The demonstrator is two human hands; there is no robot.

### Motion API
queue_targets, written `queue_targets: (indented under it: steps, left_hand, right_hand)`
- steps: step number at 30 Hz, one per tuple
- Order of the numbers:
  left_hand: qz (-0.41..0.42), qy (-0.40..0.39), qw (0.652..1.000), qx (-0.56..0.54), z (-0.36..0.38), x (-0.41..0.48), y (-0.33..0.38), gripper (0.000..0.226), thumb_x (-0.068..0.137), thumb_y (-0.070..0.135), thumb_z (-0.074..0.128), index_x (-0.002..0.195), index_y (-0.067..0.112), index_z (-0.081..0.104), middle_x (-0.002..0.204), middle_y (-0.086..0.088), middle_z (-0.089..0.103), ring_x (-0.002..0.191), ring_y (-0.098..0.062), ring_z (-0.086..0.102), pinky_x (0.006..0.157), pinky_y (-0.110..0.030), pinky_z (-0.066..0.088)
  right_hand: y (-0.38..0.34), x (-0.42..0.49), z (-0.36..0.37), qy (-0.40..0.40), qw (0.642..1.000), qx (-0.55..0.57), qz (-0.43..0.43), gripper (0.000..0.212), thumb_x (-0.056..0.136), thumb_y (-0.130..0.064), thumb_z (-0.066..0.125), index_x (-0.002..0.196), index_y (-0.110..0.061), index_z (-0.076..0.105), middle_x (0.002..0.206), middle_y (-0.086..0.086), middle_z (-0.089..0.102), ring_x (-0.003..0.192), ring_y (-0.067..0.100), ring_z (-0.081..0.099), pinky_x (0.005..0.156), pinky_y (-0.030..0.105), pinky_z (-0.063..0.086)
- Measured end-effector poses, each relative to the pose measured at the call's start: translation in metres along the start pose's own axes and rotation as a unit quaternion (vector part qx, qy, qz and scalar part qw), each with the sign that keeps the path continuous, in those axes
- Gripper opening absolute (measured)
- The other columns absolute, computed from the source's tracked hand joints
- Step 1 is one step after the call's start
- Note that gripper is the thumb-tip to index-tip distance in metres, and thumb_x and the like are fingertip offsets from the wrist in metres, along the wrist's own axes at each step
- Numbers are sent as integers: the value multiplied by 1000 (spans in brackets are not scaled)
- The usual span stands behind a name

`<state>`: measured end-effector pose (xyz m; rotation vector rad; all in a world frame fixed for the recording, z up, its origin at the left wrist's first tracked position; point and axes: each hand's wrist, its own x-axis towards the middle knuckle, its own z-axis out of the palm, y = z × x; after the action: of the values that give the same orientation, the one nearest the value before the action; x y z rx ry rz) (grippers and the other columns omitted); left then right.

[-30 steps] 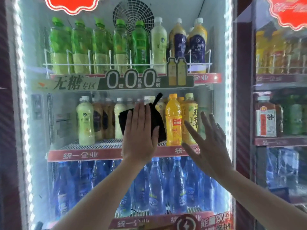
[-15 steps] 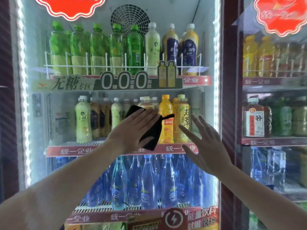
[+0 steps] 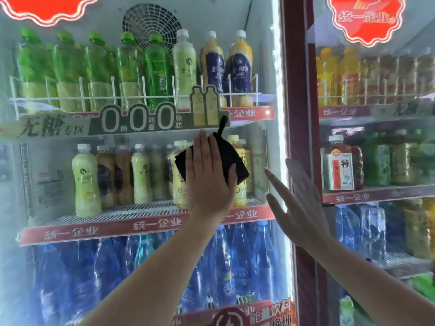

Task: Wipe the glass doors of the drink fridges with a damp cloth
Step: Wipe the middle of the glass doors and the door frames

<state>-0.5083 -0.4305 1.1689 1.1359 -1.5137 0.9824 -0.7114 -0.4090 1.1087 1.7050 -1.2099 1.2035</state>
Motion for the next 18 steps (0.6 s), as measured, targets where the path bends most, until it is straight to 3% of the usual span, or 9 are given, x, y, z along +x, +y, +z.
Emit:
queue_targets:
  steps: [3, 9, 15, 18]
  left_hand:
    - [41, -16, 999, 5, 11, -32, 15, 71, 105, 46, 26, 156, -2, 10, 164, -20, 3, 153, -30, 1, 125, -46, 7]
    - [135, -46, 989, 28, 24, -84, 15, 70, 105, 46, 33, 155, 0, 16, 164, -16, 9, 153, -27, 8, 124, -43, 10]
    - [288, -75, 953, 59, 7, -34, -15, 71, 105, 52, 26, 156, 3, 20, 164, -14, 16, 152, -26, 12, 124, -40, 7]
    - [288, -69, 952, 74, -2, 17, -22, 72, 104, 54, 17, 157, 5, 13, 164, -13, 9, 153, -25, 9, 124, -40, 5]
  right_hand:
    - [2, 0, 1, -6, 1000, 11, 2, 54, 102, -44, 33, 155, -34, 30, 167, 6, 6, 154, 27, 7, 122, 44, 8]
    - [7, -6, -2, -23, 1000, 6, -11, 58, 100, -40, 44, 156, -32, 29, 167, 8, 7, 154, 28, 8, 123, 49, 16]
    - [26, -2, -10, -76, 994, -54, -50, 58, 102, -49, 31, 157, -36, 19, 168, 5, 0, 155, 24, 4, 123, 42, 12]
    - [32, -1, -13, -93, 992, -64, -53, 58, 101, -50, 30, 157, -38, 19, 168, 1, -3, 155, 21, 2, 123, 39, 8]
